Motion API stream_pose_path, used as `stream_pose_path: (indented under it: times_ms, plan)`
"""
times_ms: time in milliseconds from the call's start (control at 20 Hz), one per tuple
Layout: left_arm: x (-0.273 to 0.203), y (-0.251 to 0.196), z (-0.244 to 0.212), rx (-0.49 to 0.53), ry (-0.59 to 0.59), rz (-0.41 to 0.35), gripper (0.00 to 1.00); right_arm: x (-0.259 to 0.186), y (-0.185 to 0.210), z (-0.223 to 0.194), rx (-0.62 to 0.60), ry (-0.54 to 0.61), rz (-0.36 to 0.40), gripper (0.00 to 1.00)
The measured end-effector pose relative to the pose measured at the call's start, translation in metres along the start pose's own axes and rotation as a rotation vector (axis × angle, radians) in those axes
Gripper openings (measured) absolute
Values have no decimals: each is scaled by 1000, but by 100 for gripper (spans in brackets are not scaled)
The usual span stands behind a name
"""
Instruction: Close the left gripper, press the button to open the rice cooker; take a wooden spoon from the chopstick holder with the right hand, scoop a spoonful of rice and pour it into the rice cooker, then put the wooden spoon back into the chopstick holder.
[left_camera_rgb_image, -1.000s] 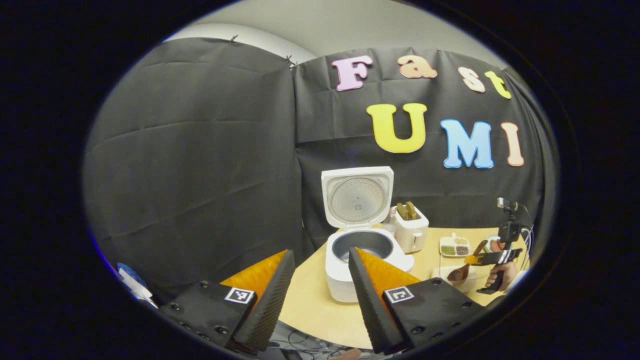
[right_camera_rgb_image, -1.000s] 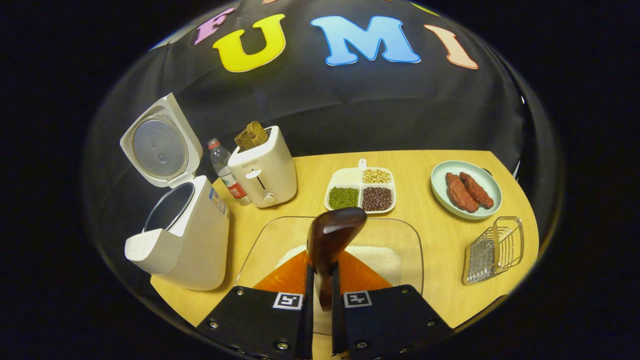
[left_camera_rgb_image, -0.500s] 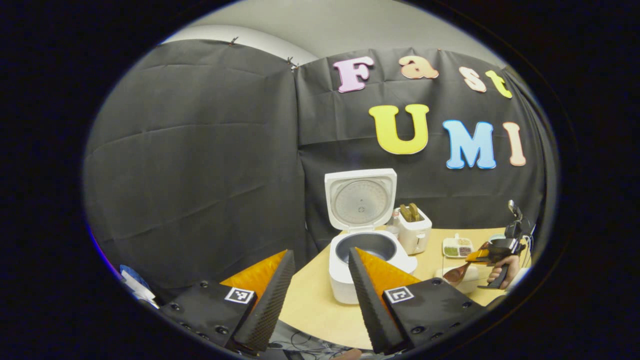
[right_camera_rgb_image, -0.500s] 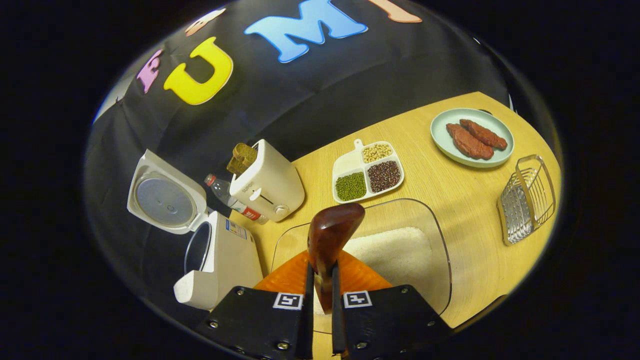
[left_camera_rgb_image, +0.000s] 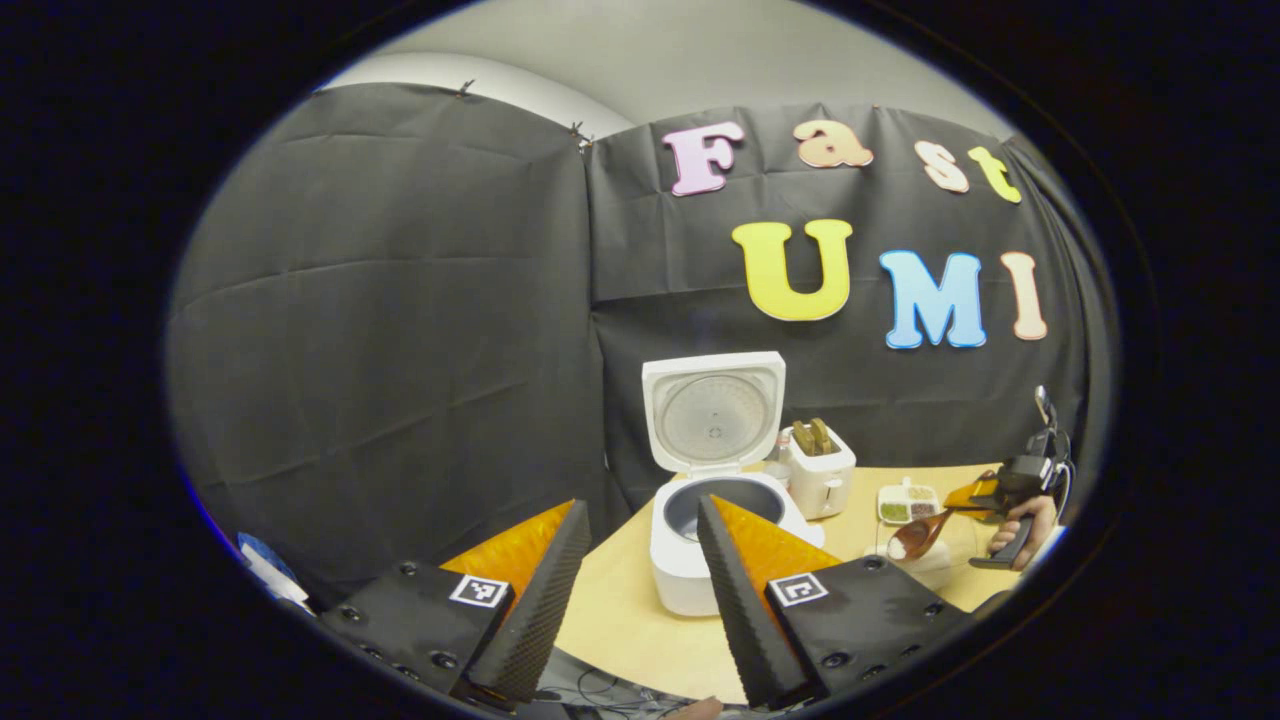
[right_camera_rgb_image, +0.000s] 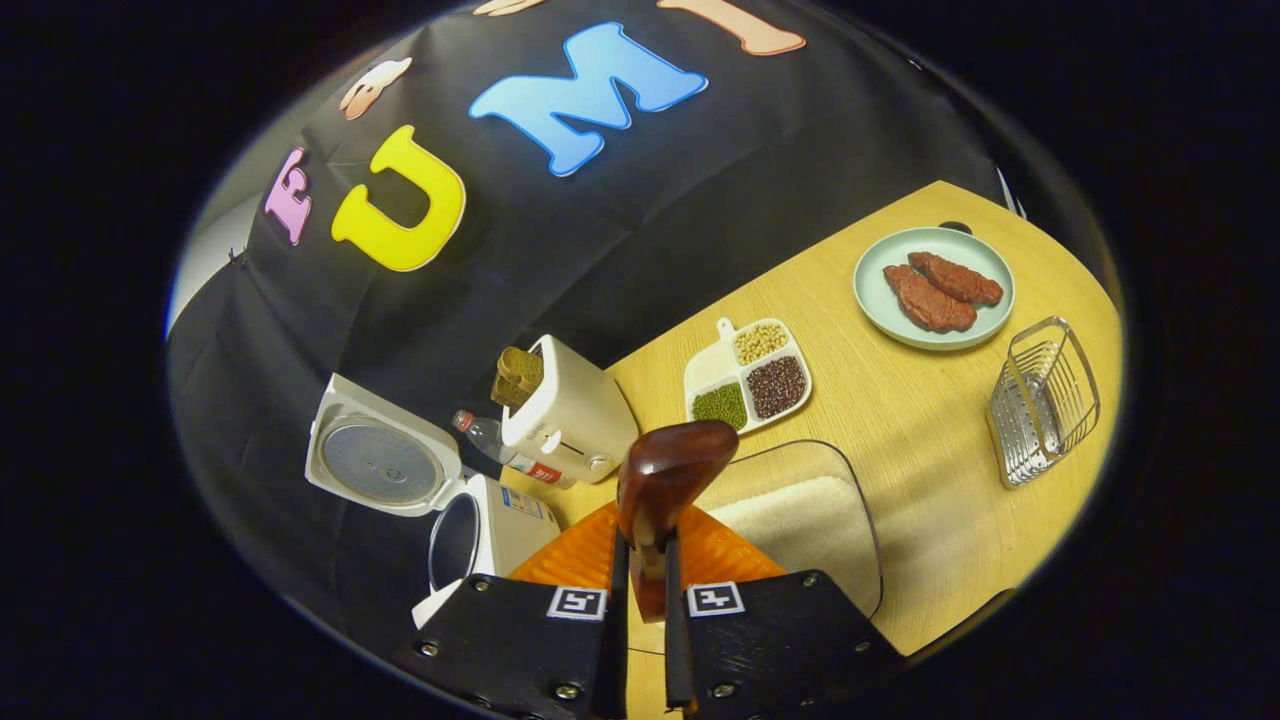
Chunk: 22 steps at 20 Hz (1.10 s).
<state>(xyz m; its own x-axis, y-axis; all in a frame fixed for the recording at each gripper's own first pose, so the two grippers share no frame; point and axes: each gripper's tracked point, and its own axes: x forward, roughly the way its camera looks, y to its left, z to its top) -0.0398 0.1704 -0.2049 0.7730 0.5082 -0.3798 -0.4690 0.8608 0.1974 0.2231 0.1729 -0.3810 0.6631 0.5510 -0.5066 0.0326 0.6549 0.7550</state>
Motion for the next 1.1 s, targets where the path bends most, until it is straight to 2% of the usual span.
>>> stream_pose_path:
  times_ms: [300,500,800,1100]
  plan:
    - [-9,6,10,0,-24,-3,80,-25,38,30,19,-58,70,15]
    - [-11,21,7,-7,-24,12,79,-33,80,35,38,-76,133,15]
    - [-14,56,9,-18,-36,47,79,-21,171,14,66,-54,259,15]
    - [-13,97,-1,-31,-26,92,80,22,256,-28,-31,-19,313,15]
